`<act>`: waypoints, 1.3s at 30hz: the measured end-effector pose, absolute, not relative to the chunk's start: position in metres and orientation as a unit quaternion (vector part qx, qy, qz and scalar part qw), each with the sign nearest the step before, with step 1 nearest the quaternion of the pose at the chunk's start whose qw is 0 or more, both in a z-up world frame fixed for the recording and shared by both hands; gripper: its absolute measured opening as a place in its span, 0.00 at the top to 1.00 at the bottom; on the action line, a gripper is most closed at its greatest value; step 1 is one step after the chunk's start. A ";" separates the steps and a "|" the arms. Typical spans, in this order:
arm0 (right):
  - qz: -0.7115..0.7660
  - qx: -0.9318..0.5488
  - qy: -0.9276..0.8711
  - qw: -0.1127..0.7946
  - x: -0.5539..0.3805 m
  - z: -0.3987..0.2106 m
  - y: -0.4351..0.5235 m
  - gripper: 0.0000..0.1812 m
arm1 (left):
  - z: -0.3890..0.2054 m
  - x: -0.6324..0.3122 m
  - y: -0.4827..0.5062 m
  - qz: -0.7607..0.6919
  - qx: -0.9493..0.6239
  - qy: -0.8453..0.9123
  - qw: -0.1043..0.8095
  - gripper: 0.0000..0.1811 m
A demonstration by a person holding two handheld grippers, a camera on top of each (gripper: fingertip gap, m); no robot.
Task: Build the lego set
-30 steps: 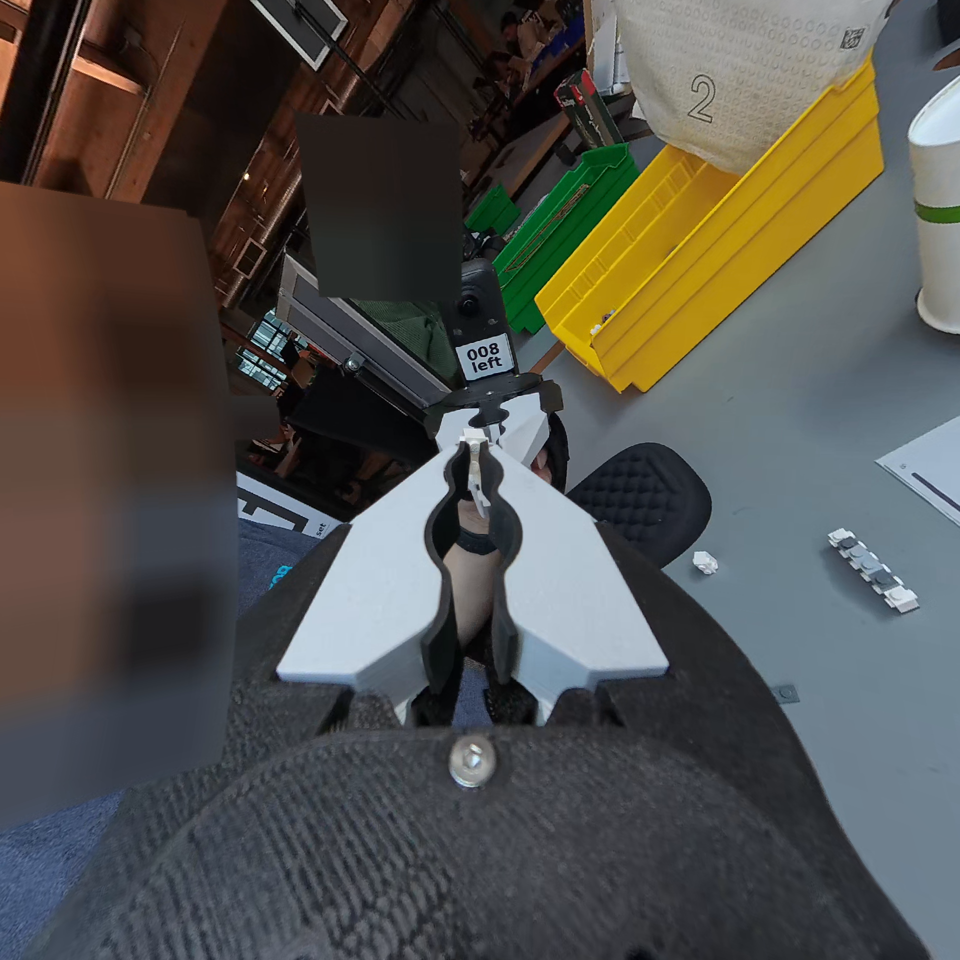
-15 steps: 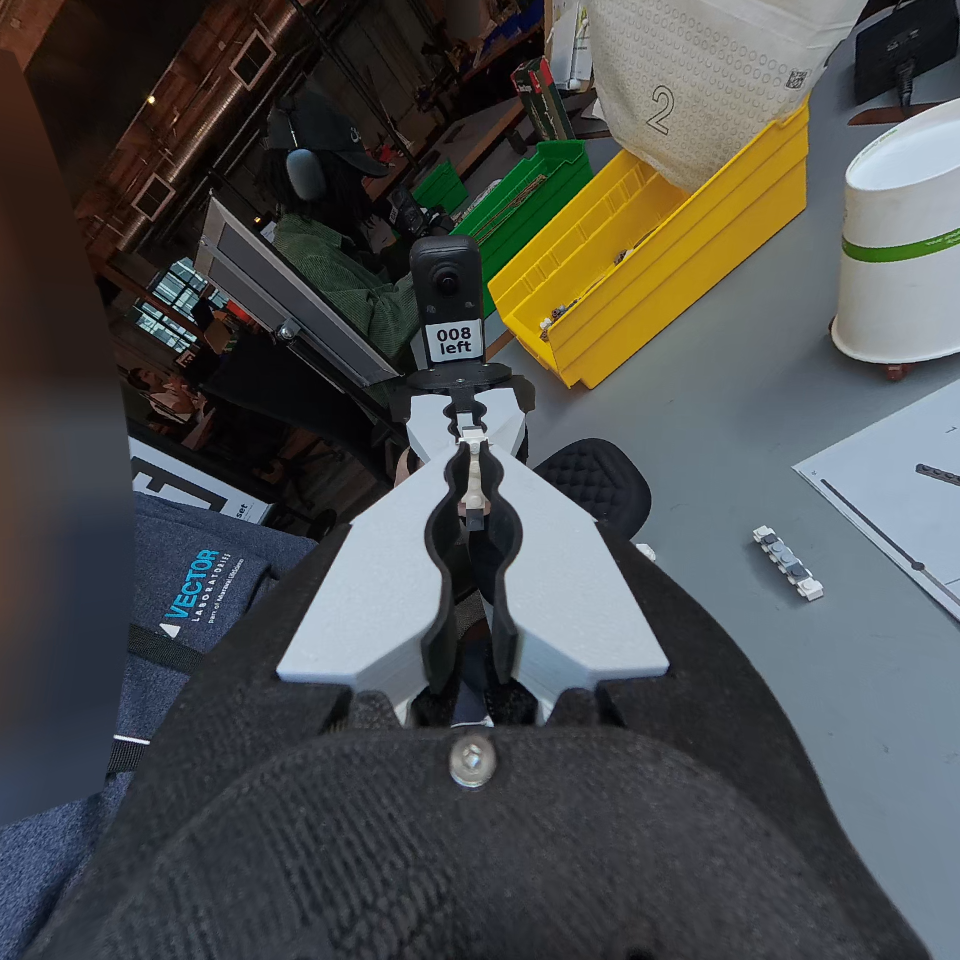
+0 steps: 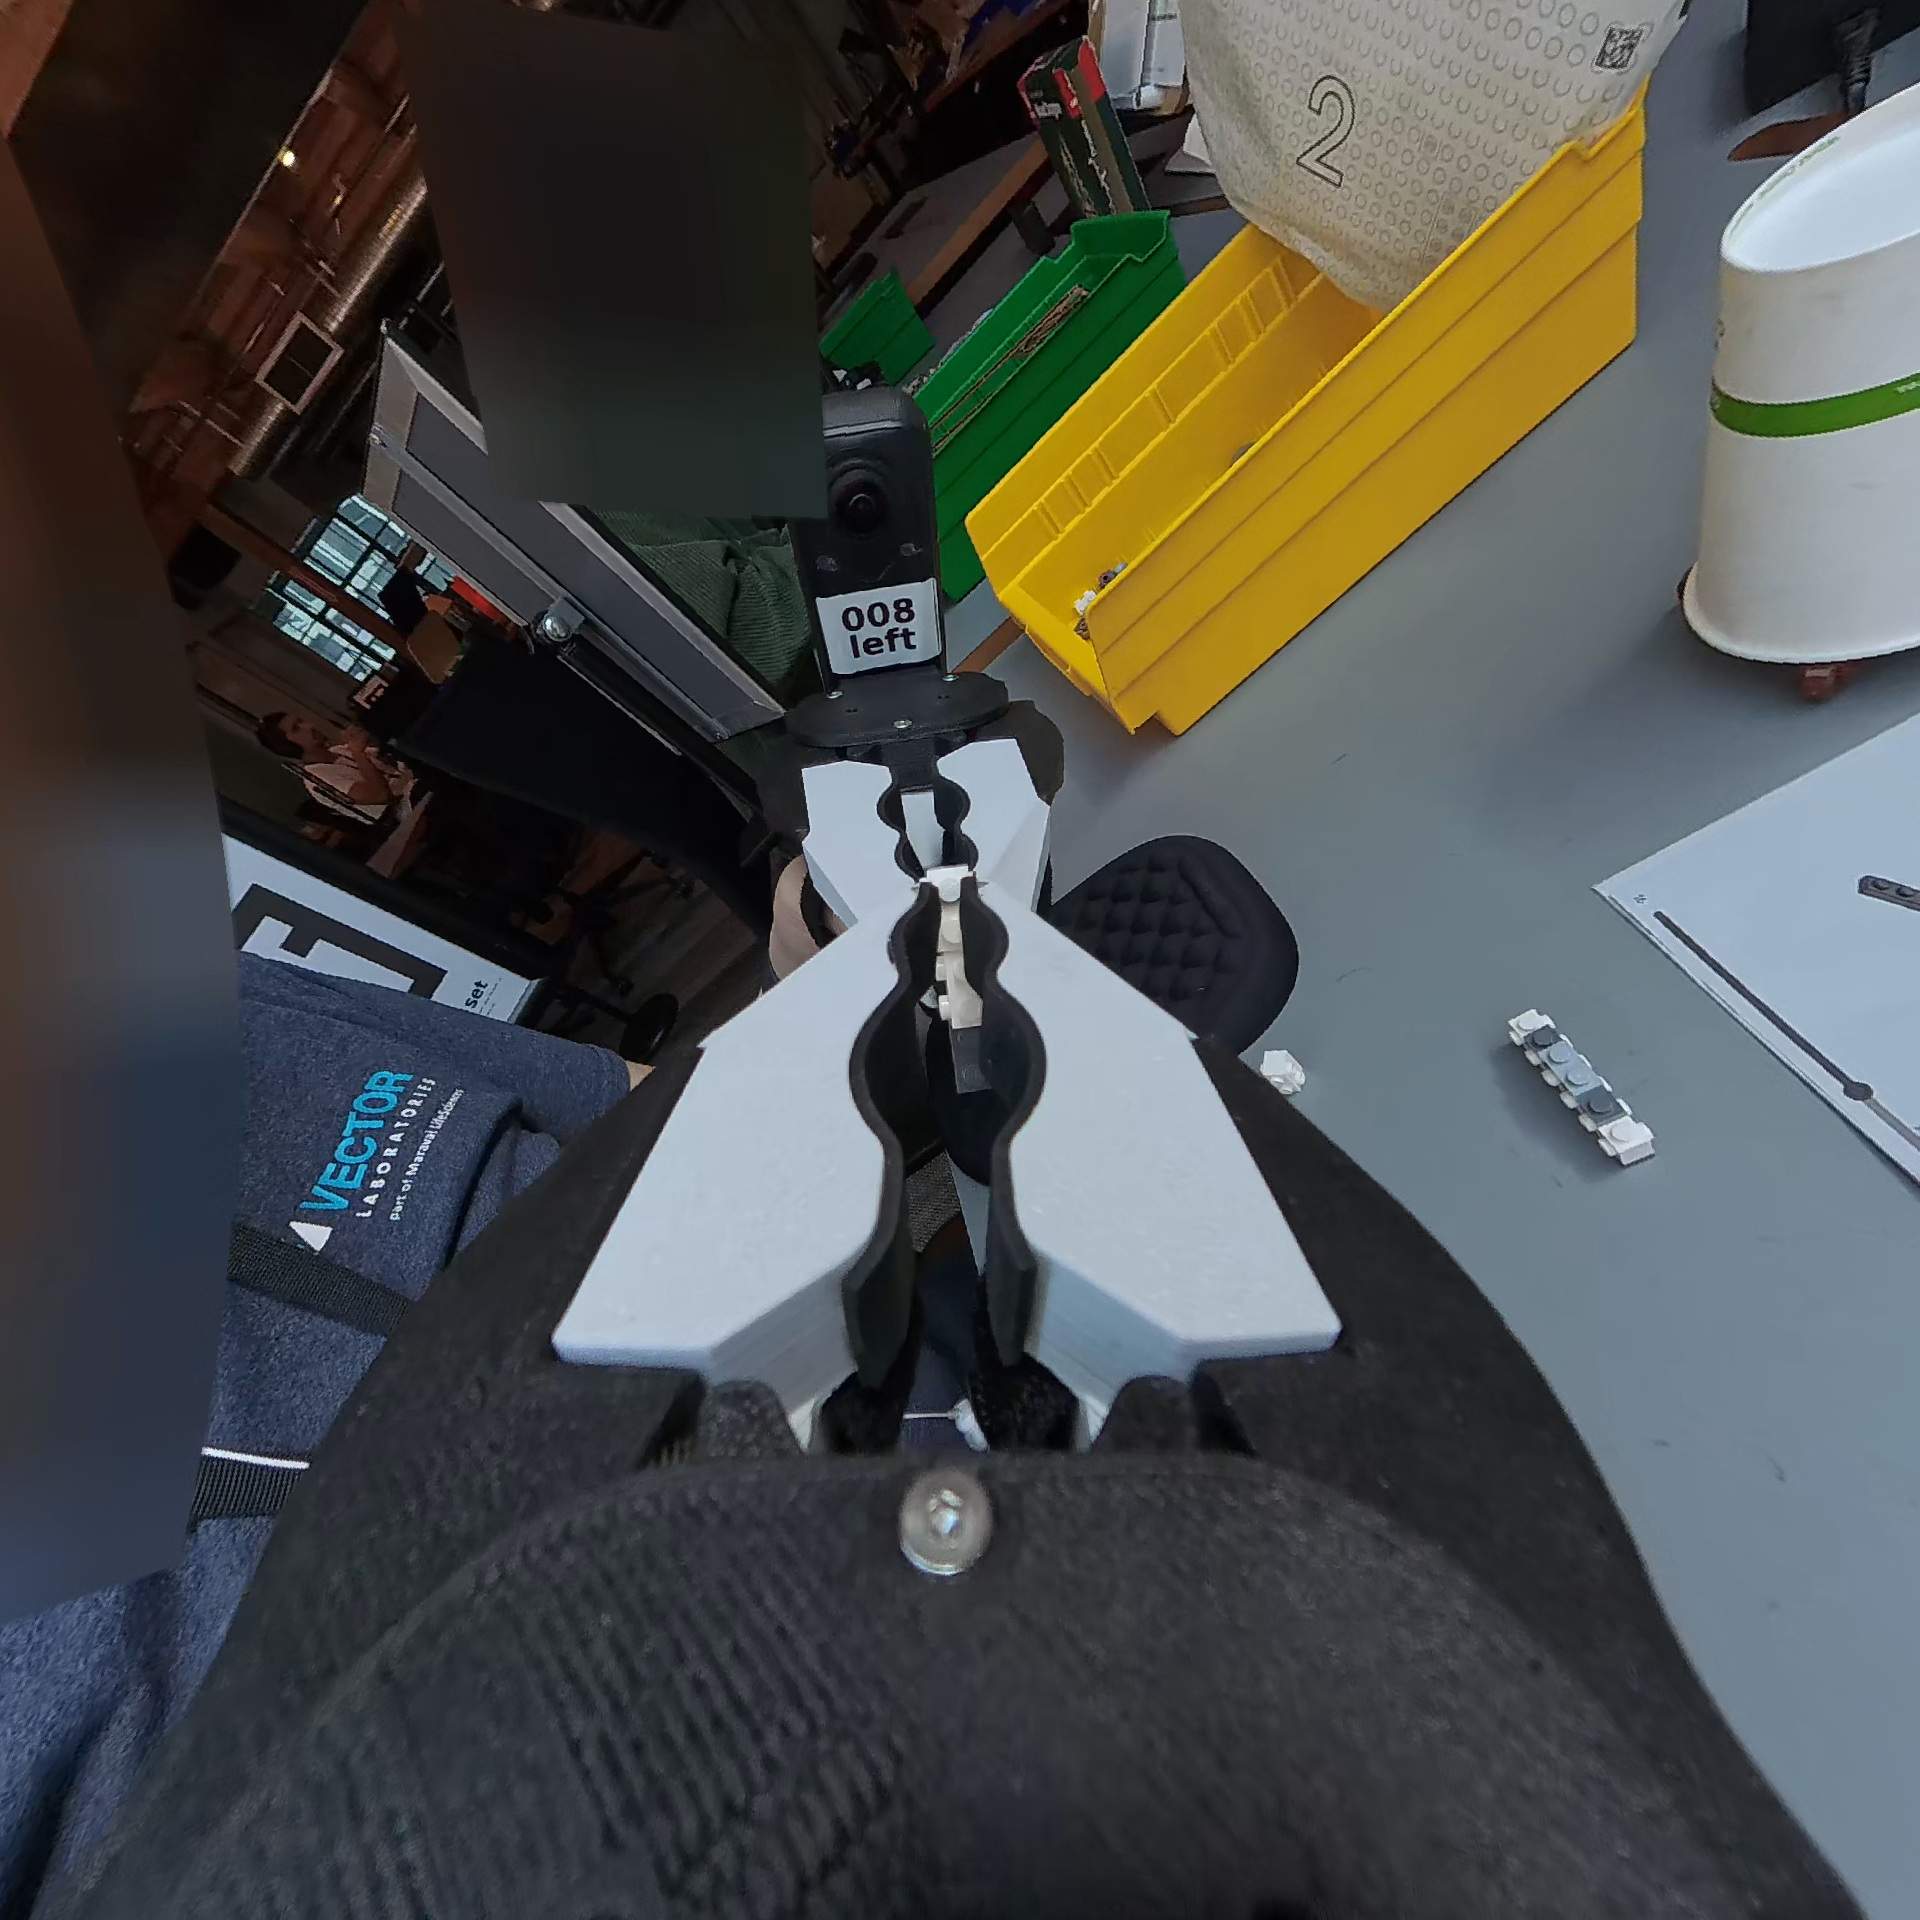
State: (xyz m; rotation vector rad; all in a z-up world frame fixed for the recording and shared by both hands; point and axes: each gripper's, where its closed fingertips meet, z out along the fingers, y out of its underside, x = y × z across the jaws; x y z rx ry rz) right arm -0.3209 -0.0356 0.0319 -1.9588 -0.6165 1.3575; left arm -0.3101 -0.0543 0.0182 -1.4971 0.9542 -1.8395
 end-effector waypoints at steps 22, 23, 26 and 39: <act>0.483 -0.757 -0.280 0.340 -0.317 0.027 -0.037 0.96 | 0.016 -0.307 -0.056 -0.683 -0.564 0.363 0.290 0.97; 0.479 -0.758 -0.281 0.342 -0.317 0.027 -0.037 0.96 | 0.016 -0.307 -0.056 -0.683 -0.563 0.363 0.290 0.97; 0.475 -0.759 -0.285 0.342 -0.318 0.028 -0.037 0.96 | 0.017 -0.307 -0.056 -0.684 -0.562 0.362 0.292 0.97; 0.431 -0.771 -0.303 0.358 -0.319 0.022 -0.037 0.98 | 0.011 -0.306 -0.056 -0.655 -0.581 0.377 0.301 0.97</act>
